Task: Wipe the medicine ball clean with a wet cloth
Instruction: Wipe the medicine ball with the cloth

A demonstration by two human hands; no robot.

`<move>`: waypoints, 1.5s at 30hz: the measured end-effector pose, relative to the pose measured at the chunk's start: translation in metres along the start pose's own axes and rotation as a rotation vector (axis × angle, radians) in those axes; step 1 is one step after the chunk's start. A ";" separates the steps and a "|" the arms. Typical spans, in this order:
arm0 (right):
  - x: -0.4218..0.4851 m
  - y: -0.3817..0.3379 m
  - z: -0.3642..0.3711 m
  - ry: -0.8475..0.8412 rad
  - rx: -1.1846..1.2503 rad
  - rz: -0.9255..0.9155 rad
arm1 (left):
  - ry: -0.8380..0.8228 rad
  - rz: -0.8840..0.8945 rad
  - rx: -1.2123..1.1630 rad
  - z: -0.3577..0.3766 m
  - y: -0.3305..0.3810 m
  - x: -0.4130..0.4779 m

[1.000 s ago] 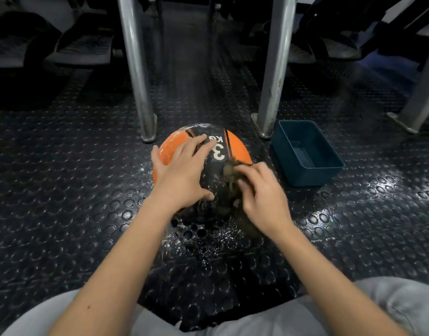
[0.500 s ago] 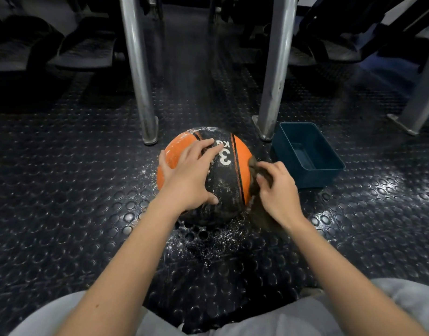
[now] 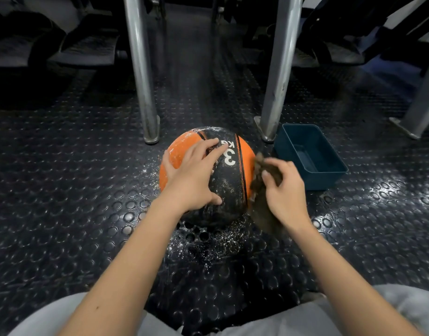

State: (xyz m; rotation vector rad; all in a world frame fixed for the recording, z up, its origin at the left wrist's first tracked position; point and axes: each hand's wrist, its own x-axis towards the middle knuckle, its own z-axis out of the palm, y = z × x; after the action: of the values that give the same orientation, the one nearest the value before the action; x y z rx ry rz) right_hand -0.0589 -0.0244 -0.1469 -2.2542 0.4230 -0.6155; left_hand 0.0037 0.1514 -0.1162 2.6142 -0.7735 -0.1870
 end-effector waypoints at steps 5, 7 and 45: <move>-0.021 -0.020 0.005 -0.068 -0.091 -0.435 | 0.011 0.000 0.013 0.001 0.000 0.001; -0.027 -0.014 0.004 -0.146 -0.237 -0.381 | 0.010 -0.007 0.004 0.001 -0.001 0.001; -0.031 -0.024 0.000 -0.188 -0.142 -0.443 | 0.005 -0.013 -0.051 0.002 -0.004 0.000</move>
State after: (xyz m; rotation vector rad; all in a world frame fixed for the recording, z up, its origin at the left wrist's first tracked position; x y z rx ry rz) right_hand -0.0821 0.0063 -0.1380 -2.5353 -0.1377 -0.5986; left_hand 0.0052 0.1539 -0.1192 2.5712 -0.7412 -0.2012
